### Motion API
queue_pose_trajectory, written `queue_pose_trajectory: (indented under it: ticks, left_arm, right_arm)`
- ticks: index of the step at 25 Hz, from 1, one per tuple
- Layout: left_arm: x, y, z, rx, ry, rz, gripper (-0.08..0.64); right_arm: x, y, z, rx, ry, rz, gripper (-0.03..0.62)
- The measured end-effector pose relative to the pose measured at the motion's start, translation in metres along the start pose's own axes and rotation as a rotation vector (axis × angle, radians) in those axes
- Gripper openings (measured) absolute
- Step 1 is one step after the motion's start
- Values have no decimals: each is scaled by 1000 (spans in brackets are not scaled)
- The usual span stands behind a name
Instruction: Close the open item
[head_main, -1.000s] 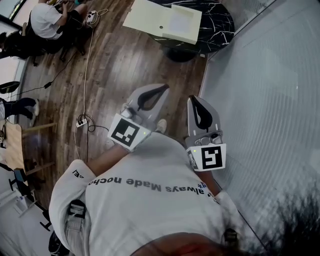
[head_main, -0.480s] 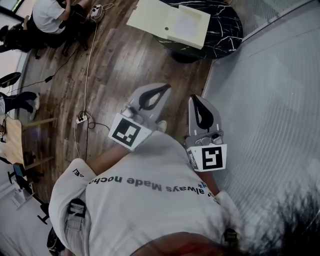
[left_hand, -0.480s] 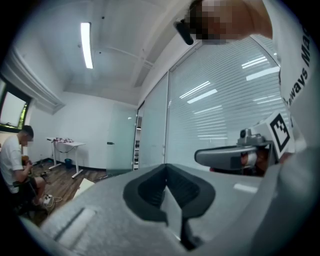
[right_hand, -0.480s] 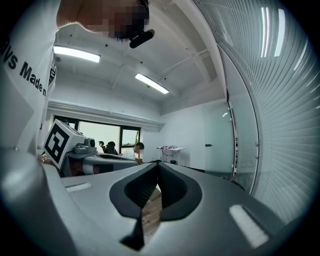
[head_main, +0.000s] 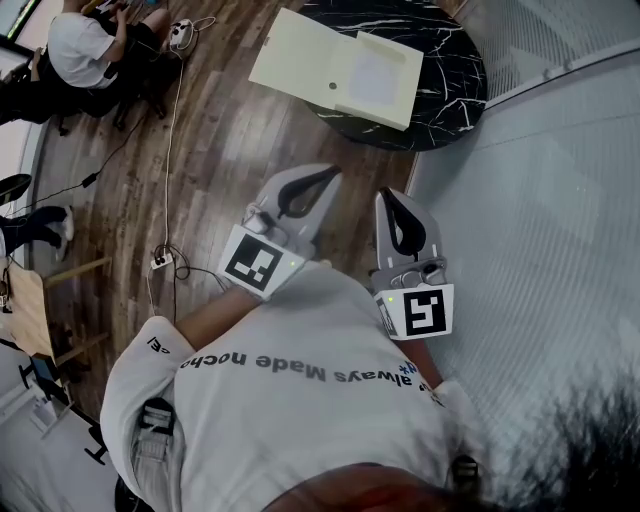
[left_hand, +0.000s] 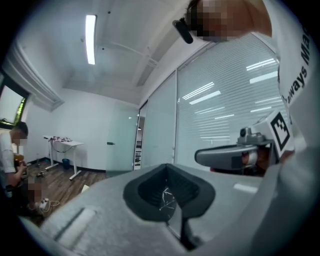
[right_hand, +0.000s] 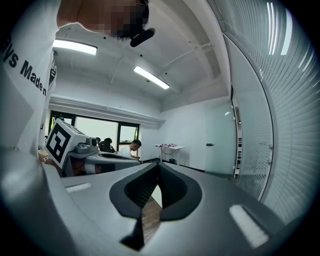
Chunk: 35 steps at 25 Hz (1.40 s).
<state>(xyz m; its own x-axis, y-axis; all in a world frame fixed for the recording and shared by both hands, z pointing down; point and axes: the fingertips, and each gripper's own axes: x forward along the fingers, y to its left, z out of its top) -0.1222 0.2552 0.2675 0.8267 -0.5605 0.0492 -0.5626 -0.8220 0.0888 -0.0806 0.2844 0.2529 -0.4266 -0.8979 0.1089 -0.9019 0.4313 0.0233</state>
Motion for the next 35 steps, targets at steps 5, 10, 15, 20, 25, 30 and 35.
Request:
queue_pose_trajectory:
  ticks: [5,10,15,20,25,30,35]
  left_arm:
    - [17,50,3,-12,4,-5,3]
    - [34,83,2,-13,16,-23,3]
    - [56,95,0,-18,27,-49,3]
    - [88,99,-7,-18,40,-66,3]
    - [134,109,-9,-28,55,-57,3]
    - [197,122,-14,-26,80,-41,3]
    - [263,135,-17,-30,103,-14,3]
  right_arm:
    - [52,-10,4,-3,14,-10,2]
    - [86,-22,2,2,19,-30,2]
    - [101,-42,-2,10,29,-54,2]
    - [111,-72,-9,23,22,-72,2]
    - [127,-119,-15,40,18,-76,2]
    - [147,-181,-27,54,30,-66,2]
    - [169,-248,-33,53,35,-50,2]
